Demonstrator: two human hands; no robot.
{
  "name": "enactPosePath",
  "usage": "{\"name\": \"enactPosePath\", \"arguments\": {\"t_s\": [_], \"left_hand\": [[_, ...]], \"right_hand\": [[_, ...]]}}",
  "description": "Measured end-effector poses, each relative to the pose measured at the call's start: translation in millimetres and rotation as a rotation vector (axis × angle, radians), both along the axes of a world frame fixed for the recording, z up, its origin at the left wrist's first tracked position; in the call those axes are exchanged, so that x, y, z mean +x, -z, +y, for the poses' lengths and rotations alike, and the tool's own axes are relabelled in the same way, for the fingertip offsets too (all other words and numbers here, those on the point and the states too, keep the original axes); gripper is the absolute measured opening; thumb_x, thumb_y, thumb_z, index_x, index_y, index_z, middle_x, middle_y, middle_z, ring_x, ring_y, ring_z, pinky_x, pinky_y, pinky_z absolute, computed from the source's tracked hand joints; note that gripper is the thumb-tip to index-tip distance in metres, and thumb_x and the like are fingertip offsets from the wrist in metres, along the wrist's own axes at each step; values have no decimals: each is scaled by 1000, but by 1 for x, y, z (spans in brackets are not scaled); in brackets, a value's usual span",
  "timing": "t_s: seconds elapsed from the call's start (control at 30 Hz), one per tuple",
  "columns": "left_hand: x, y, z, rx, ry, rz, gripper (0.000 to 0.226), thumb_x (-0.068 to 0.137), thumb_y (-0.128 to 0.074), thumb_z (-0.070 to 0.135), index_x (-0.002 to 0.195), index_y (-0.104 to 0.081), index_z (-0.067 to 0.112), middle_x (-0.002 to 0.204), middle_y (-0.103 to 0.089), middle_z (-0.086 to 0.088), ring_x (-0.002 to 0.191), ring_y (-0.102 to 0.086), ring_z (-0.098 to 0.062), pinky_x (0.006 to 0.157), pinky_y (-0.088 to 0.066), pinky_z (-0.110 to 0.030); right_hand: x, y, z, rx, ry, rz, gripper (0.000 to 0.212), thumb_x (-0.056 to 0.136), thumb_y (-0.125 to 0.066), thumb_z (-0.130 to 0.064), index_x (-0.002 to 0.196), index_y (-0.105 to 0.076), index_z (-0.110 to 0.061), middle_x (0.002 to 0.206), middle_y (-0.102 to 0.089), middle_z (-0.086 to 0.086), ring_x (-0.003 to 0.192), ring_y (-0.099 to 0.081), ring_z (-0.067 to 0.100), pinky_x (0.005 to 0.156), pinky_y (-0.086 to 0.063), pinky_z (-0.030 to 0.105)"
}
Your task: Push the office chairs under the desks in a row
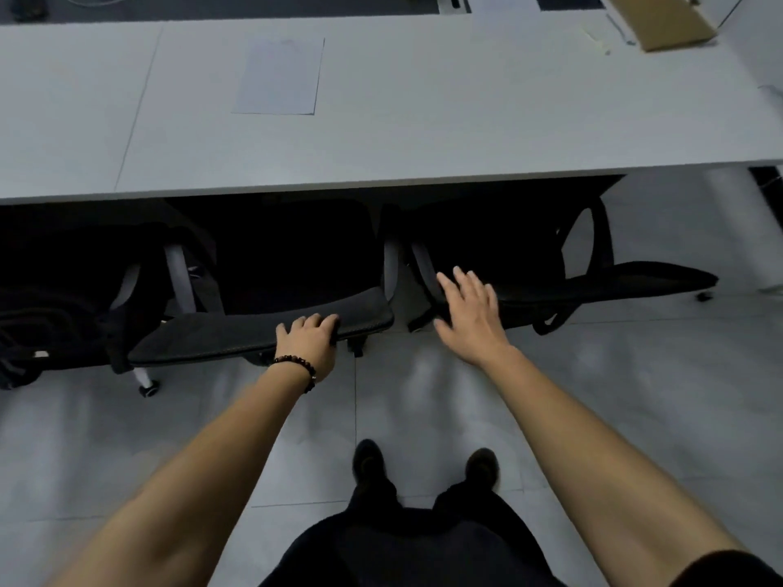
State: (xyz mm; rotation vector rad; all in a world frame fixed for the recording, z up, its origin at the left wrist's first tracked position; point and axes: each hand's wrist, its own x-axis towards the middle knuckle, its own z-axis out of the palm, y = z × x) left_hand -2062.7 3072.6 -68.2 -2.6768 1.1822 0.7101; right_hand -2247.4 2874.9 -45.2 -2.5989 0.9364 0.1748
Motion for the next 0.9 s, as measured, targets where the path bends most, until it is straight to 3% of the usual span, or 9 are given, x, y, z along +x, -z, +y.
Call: {"name": "enactPosePath", "arguments": {"t_s": [0.13, 0.27, 0.33, 0.6, 0.77, 0.9], "left_hand": [[-38, 6, -49, -8, 14, 43, 57, 98, -40, 25, 149, -15, 31, 158, -19, -4, 144, -17, -30, 114, -13, -57], [-53, 14, -63, 35, -46, -28, 66, 96, -45, 17, 150, -10, 32, 158, -20, -5, 143, -18, -31, 114, -12, -59], [-54, 13, -59, 53, -37, -38, 65, 97, -43, 16, 150, -8, 32, 158, -19, -4, 144, -17, -30, 114, -11, -59], [-45, 9, -35, 85, -74, -74, 64, 100, -40, 17, 150, -6, 37, 159, -16, 0, 145, -15, -28, 115, -10, -58], [-49, 9, -39, 107, -64, -81, 82, 91, -51, 6, 150, -3, 37, 160, -14, -1, 145, -14, -29, 115, -9, -58], [-49, 3, -39, 108, -66, -45, 68, 97, -43, 18, 150, -4, 36, 160, -13, -1, 146, -12, -28, 116, -9, -57]], "right_hand": [[-51, 8, -69, -124, 155, 214, 81, 93, -57, -31, 156, -6, -23, 163, -2, 11, 149, 4, 34, 118, 6, 49], [-86, 25, -97, -129, 44, 340, 48, 104, -37, -30, 151, -26, -33, 146, -43, 6, 133, -33, 32, 114, -17, 48], [-88, 29, -93, -185, 20, 334, 46, 104, -35, -27, 149, -29, -35, 140, -49, 5, 126, -38, 32, 110, -21, 46], [-80, 25, -79, -196, 16, 358, 53, 101, -45, -21, 148, -27, -35, 133, -51, 6, 122, -41, 32, 108, -26, 47], [-85, 27, -71, -191, 38, 359, 51, 102, -41, -22, 149, -26, -35, 136, -50, 6, 125, -39, 32, 111, -23, 49], [-79, 14, -72, -46, 62, 383, 49, 104, -34, -34, 151, -24, -30, 145, -43, 8, 133, -32, 34, 116, -13, 54]]}}
